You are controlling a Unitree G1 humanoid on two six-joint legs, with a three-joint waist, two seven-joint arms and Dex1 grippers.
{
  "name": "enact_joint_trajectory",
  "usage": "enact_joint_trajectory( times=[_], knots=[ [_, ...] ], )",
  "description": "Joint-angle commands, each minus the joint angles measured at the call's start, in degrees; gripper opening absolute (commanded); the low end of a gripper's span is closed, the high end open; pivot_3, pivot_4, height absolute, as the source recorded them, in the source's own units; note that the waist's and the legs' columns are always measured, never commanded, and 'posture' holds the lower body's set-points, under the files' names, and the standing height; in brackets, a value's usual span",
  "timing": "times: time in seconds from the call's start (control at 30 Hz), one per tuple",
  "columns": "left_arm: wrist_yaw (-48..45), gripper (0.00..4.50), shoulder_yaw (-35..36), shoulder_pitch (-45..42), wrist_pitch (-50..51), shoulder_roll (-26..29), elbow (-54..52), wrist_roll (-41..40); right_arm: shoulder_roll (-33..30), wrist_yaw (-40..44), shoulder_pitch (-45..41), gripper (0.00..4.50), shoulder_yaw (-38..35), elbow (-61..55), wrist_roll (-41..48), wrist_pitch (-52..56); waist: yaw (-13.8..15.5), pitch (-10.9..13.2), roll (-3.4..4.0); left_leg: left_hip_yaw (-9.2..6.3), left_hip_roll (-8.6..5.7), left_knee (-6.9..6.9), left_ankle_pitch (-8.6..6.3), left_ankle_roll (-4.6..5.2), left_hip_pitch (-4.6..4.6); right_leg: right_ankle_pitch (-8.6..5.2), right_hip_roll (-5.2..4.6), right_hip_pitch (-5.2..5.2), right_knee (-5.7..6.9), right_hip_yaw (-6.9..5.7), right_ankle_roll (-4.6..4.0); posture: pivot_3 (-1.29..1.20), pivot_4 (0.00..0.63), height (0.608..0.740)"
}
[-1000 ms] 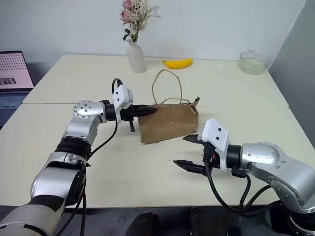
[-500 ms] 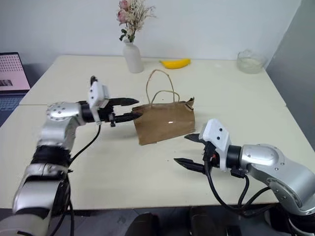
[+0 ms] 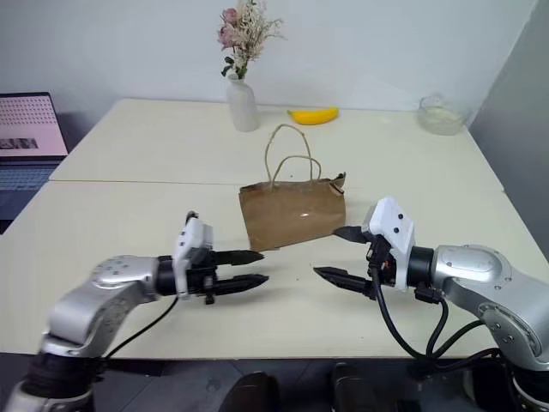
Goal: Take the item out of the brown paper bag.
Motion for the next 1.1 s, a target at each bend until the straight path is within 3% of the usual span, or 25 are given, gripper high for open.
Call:
enact_joint_trajectory(
  times=[0.03,0.23,0.77,0.93,1.1],
  knots=[
    [2.91,2.6,-1.35,-4.14,-8.81,-2.47,8.53,6.8,-0.37,-0.36,-1.05,3.89,-1.29,-0.9,1.06,0.05,-0.03,0.0,0.0,-0.01,0.01,-0.01,0.0,0.0,-0.01,0.01,0.0,-0.02,0.02,-0.02,0.02,0.0,0.15,0.74],
    [2.54,2.6,-1.51,-9.03,-13.87,-5.68,16.83,9.4,-0.24,-1.83,-0.73,3.89,-1.47,-1.67,1.86,0.52,-0.12,0.0,0.0,-0.05,0.06,-0.09,-0.01,0.0,-0.17,0.0,0.05,-0.16,0.01,-0.06,0.0,0.0,0.15,0.74],
    [2.58,2.6,-0.85,-16.1,-22.85,-8.07,29.71,13.75,0.01,-2.31,-1.66,3.89,-0.51,-0.73,1.19,-0.04,-0.14,0.0,0.0,-0.03,0.03,-0.04,-0.01,0.01,-0.21,0.03,0.0,-0.16,0.0,-0.05,0.05,0.0,0.15,0.74],
    [1.02,2.6,-0.48,-13.8,-21.28,-7.26,25.79,12.4,-0.27,-1.88,-2.0,3.89,-0.36,-0.64,1.08,0.0,-0.17,0.0,0.0,-0.04,0.04,-0.04,-0.01,0.01,-0.21,0.03,0.0,-0.16,0.0,-0.06,0.05,0.0,0.15,0.74],
    [-0.29,2.6,4.47,-5.69,-12.88,-2.41,10.01,5.2,0.3,-2.39,-2.16,3.89,-0.66,0.05,0.22,-0.71,-0.5,0.01,0.01,-0.01,0.11,-0.08,-0.01,0.0,-0.23,0.02,0.0,-0.22,0.0,-0.01,0.04,0.0,0.15,0.74]
  ],
)
